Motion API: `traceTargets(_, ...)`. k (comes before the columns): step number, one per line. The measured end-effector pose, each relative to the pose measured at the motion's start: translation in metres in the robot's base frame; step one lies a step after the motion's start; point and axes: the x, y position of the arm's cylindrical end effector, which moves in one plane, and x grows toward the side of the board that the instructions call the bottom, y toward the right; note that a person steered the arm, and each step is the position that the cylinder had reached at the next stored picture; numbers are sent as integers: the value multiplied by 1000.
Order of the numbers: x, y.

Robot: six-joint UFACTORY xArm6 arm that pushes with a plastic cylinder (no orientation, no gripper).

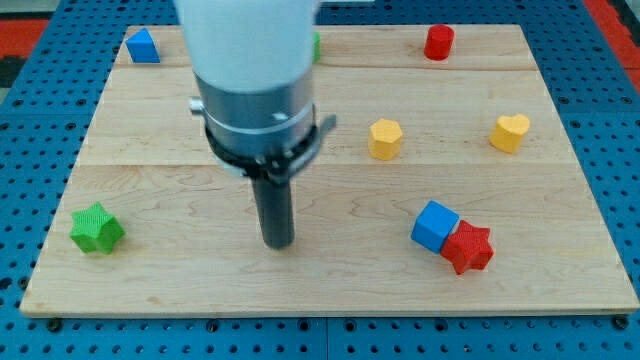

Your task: Push the red circle into the green circle

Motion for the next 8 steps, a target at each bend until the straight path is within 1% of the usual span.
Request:
traceTargets(1,-53,38)
traceTargets(2,-130,65)
traceTargets(3,-160,86)
traceTargets(4,-192,169)
traceTargets(5,-260,245)
traceTargets(6,-281,280)
traceTargets(7,-309,176)
traceTargets(8,-320,208)
